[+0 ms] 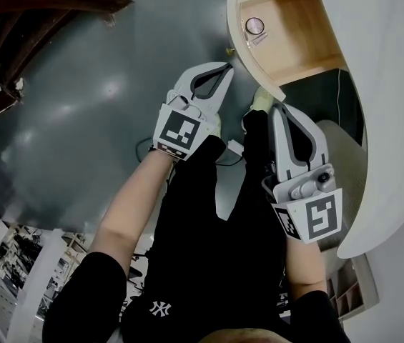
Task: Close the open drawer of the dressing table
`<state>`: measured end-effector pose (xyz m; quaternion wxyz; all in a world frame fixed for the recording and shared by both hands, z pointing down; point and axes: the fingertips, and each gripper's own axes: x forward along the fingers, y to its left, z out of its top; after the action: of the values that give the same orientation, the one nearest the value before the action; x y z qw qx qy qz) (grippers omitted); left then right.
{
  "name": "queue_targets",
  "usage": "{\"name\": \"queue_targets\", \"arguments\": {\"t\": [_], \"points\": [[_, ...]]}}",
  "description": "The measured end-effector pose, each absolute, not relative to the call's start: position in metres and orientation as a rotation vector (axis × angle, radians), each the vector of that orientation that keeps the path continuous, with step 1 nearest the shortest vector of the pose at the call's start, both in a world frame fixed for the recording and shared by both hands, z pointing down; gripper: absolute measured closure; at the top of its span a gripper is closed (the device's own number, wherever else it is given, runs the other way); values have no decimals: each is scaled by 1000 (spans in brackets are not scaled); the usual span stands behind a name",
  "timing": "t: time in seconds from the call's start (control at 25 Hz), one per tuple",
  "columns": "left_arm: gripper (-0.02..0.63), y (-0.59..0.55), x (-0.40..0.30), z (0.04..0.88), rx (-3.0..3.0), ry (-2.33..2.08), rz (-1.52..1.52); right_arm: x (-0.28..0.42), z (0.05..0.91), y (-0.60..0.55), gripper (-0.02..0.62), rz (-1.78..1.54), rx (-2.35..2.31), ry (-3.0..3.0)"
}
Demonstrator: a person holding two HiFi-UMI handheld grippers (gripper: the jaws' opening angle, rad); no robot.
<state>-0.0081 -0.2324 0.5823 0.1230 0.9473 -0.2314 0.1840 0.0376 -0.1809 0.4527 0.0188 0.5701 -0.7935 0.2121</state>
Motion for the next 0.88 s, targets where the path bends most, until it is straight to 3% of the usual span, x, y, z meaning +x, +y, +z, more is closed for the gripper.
{"name": "queue_targets", "arguments": {"t": [0.72,0.88], "points": [[595,-249,14,618,2825,-646,507,52,508,-162,580,692,1876,-2383],[595,-255,46,616,2850,-611,484,76,511,-161,580,678,1909,-2359]]}}
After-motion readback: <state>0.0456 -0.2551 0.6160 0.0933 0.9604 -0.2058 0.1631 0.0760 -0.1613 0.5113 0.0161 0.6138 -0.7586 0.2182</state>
